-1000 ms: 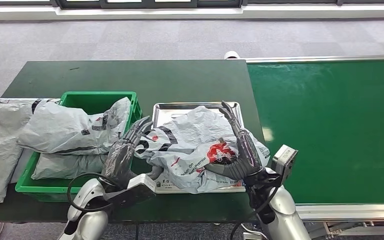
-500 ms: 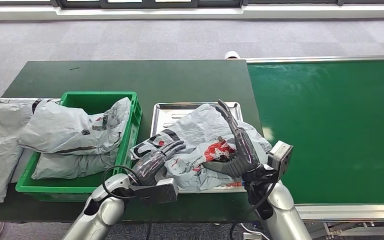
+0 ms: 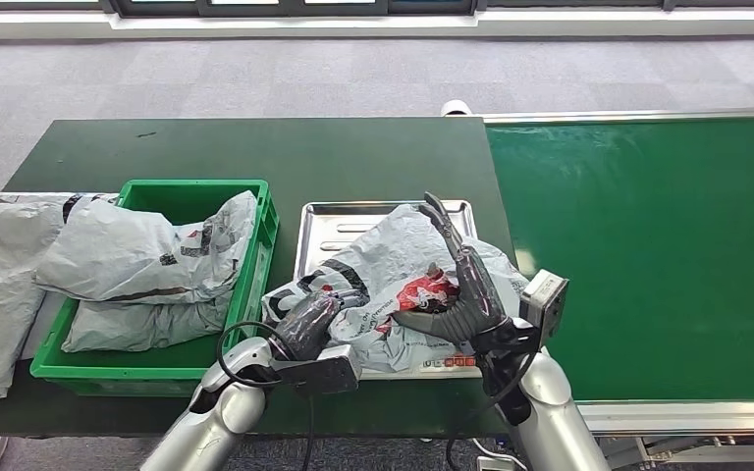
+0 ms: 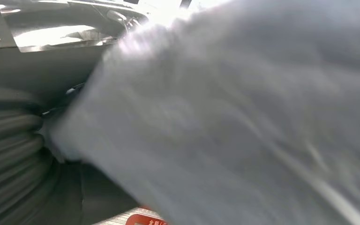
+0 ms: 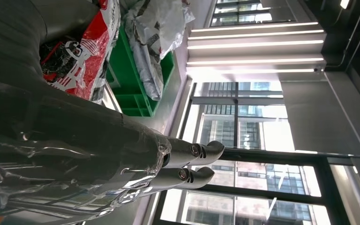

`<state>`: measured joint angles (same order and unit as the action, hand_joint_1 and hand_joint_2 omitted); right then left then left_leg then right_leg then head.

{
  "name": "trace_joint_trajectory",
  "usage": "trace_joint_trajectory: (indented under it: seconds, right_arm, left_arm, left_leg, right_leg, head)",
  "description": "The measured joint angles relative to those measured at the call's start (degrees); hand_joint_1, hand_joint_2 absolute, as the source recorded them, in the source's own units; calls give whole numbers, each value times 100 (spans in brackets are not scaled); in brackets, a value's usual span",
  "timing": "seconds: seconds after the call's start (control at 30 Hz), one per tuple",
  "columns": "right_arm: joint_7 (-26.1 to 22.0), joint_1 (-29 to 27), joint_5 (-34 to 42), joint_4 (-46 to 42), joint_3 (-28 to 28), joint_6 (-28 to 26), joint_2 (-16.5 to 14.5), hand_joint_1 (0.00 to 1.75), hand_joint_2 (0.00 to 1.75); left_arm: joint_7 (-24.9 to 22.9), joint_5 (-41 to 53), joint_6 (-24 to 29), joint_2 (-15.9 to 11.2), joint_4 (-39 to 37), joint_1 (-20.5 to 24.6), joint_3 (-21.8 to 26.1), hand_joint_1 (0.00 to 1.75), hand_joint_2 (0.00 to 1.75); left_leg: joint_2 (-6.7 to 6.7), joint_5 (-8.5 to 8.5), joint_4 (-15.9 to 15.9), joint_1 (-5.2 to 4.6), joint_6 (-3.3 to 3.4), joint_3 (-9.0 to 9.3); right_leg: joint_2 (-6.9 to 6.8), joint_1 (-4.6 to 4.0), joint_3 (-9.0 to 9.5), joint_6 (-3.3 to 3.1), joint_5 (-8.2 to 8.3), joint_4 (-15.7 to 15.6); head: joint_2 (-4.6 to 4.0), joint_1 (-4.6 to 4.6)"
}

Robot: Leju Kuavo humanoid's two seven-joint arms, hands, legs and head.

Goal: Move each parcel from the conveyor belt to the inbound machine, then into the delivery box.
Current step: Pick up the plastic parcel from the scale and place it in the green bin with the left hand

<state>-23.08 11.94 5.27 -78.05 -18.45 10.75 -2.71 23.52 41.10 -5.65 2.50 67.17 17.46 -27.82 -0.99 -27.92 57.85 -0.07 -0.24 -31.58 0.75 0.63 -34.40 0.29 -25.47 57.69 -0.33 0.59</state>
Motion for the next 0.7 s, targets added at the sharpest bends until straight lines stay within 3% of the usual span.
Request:
trace_joint_trajectory:
  seconds: [0.23, 0.53, 0.7]
  right_arm:
    - [1, -5, -6, 2, 0, -3, -21, 0, 175]
    - [-28, -33, -7, 2, 1, -52, -22, 0, 175]
    - [-34, -141, -8, -31, 14, -93, -22, 0, 175]
  left_arm:
    - [30, -79, 58, 1, 4, -10, 0, 175, 175]
    - [599, -1039, -6, -91, 697, -300, 109, 175, 175]
    - [575, -1073, 631, -127, 1348, -465, 504, 175, 175]
  left_leg:
    - [0, 1, 0, 1, 0, 1]
    - [0, 0, 0, 0, 0, -2]
    - [0, 0, 0, 1, 0, -1]
  right_leg:
    - [0, 0, 1, 0, 0, 0]
    - [0, 0, 0, 0, 0, 1]
    - [0, -1, -1, -1, -1, 1]
  head:
    - [0, 0]
    - [1, 0]
    - [0, 0]
